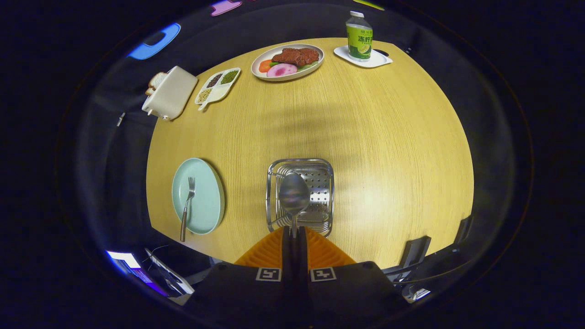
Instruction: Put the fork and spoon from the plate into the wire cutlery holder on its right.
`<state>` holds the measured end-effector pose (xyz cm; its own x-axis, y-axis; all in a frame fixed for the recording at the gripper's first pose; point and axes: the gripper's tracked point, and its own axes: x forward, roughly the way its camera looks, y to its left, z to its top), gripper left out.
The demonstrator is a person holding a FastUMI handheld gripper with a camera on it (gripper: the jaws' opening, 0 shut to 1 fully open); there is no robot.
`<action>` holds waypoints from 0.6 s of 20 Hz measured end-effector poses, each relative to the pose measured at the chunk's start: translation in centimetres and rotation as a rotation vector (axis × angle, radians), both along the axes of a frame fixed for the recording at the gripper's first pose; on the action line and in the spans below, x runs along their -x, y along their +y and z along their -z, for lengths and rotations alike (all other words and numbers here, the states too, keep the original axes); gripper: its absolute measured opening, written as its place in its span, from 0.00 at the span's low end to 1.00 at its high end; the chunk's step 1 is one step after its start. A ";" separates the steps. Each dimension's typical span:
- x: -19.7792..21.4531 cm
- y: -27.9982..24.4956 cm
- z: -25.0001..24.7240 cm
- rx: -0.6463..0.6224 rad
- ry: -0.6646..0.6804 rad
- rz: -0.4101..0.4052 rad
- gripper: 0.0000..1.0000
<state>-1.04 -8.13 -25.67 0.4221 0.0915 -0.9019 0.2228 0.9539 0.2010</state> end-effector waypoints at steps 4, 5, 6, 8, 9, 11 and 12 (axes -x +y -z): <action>-1.1 -1.5 -1.1 0.027 -0.032 0.042 0.23; -1.6 -1.8 -1.7 0.028 -0.056 0.058 0.39; -1.9 -1.7 -2.5 0.020 -0.085 0.067 0.54; -2.3 -1.6 -4.5 0.021 -0.149 0.067 0.93; -2.7 -1.2 -5.1 0.028 -0.186 0.065 1.00; -3.2 0.1 -7.1 0.036 -0.270 0.064 0.99; -3.4 0.9 -8.1 0.038 -0.311 0.061 0.99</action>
